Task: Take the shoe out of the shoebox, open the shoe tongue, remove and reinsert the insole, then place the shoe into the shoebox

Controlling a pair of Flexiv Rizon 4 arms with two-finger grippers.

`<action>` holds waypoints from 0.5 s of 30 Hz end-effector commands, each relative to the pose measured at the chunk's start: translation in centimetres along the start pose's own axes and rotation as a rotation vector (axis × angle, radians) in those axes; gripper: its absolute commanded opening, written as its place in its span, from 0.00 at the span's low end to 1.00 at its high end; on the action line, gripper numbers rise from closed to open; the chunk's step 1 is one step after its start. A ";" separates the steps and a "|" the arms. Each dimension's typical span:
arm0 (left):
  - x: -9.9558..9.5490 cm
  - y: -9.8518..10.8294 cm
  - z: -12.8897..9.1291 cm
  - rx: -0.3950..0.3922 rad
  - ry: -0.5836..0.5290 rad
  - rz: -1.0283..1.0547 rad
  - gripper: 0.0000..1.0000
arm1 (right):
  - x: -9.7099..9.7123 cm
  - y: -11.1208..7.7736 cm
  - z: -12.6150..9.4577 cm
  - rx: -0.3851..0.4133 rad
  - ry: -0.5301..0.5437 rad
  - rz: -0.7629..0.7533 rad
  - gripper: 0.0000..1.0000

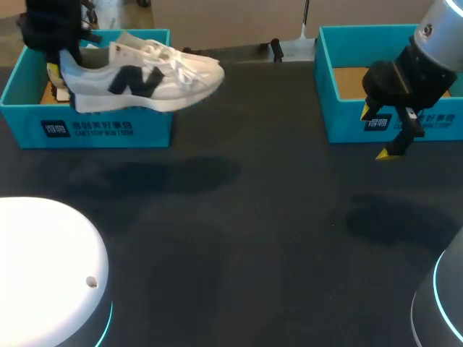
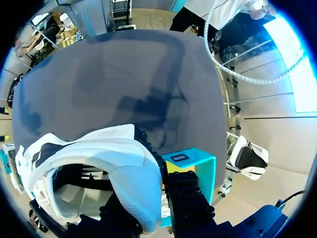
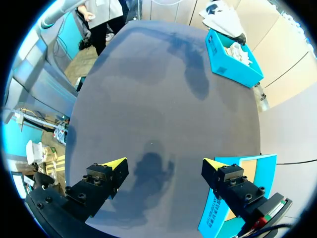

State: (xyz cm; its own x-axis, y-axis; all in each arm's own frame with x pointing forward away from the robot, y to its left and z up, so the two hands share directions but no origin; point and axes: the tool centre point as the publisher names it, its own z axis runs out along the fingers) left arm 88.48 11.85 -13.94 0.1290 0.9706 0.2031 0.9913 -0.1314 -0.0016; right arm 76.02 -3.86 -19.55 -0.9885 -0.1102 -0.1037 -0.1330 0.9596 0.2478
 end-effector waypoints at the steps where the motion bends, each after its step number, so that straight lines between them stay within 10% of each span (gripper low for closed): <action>1: -2.4 -1.3 -0.6 -0.023 0.017 0.002 0.00 | -0.1 0.1 0.1 0.004 0.001 0.001 1.00; 15: -10.7 -5.3 -0.3 -0.007 0.006 0.036 0.00 | -0.1 0.1 0.1 0.004 0.001 0.001 1.00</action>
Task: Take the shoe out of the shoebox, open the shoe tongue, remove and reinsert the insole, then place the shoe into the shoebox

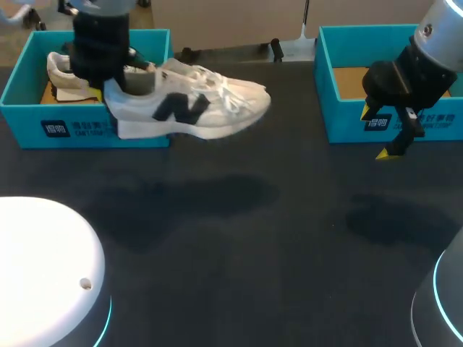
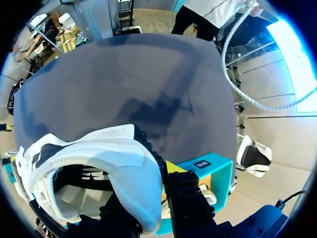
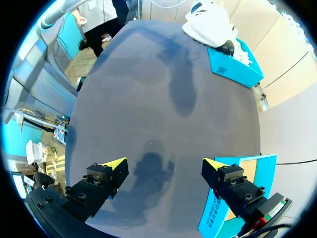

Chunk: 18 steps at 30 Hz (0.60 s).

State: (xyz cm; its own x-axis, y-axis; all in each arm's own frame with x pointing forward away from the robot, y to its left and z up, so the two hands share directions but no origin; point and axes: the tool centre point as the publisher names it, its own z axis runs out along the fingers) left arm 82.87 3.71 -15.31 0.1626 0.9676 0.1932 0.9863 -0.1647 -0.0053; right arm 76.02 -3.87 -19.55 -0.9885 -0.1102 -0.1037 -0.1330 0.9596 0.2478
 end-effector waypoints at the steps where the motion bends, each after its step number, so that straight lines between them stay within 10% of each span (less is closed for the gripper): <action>1: -2.4 -1.0 0.2 0.000 0.012 0.008 0.00 | -0.1 0.1 0.1 0.004 0.001 0.001 1.00; 18: -11.0 -6.2 1.7 0.007 -0.003 0.070 0.00 | -0.1 0.1 0.1 0.004 0.001 0.001 1.00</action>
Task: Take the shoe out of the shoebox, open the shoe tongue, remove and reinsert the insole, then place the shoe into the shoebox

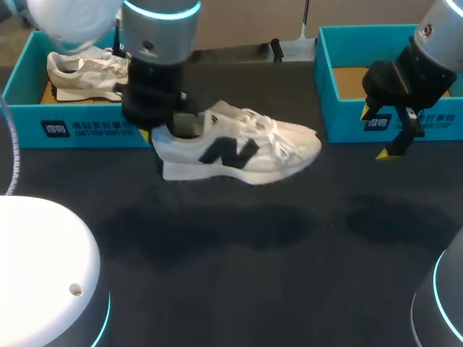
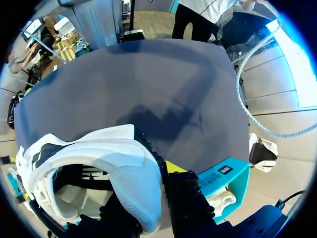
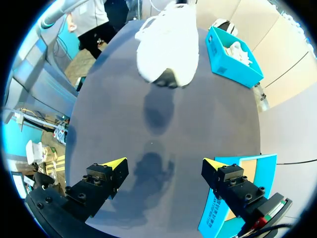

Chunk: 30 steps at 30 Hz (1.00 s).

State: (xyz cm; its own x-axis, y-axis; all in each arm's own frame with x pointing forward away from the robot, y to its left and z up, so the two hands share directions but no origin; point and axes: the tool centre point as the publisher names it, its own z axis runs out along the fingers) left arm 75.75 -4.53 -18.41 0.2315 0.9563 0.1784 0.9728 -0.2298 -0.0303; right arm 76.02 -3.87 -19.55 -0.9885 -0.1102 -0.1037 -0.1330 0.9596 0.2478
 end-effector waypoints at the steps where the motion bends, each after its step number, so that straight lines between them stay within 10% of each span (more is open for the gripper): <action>1: -1.7 -0.7 0.5 -0.005 0.011 0.000 0.00 | -0.1 0.1 0.1 0.004 0.001 0.001 1.00; 30: -8.1 -2.6 9.8 -0.099 0.005 -0.049 0.00 | -0.1 0.1 0.1 0.004 0.001 0.001 1.00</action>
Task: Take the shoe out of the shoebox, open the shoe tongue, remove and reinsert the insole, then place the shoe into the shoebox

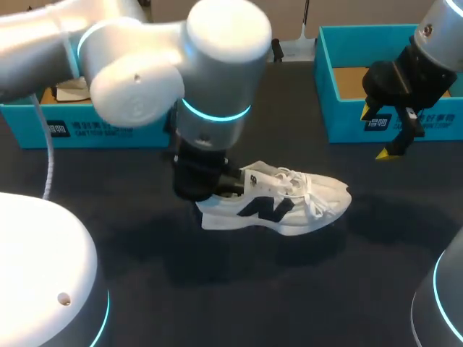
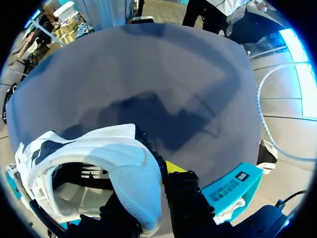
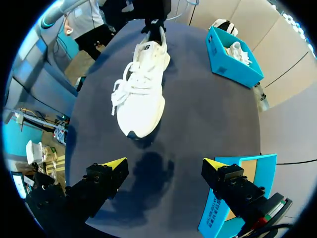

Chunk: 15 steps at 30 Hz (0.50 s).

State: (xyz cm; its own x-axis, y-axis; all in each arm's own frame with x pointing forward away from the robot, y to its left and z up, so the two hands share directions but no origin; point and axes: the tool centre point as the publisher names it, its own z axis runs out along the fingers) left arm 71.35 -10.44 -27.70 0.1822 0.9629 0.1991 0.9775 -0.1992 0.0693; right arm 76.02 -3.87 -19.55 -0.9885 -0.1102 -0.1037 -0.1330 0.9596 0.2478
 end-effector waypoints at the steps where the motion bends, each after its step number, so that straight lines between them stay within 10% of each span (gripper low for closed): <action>1: 0.1 -0.3 2.3 0.003 -0.011 0.002 0.00 | -0.1 0.1 0.1 0.004 0.001 0.001 1.00; 15: -0.6 -1.3 6.7 -0.004 -0.013 -0.040 0.00 | -0.1 0.1 0.1 0.004 0.001 0.001 1.00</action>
State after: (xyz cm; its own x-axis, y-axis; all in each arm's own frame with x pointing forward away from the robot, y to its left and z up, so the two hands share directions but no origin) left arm 70.60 -9.49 -33.53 0.1449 0.9718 0.1862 0.9839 -0.1613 0.0763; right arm 76.02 -3.87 -19.55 -0.9885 -0.1101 -0.1037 -0.1329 0.9596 0.2478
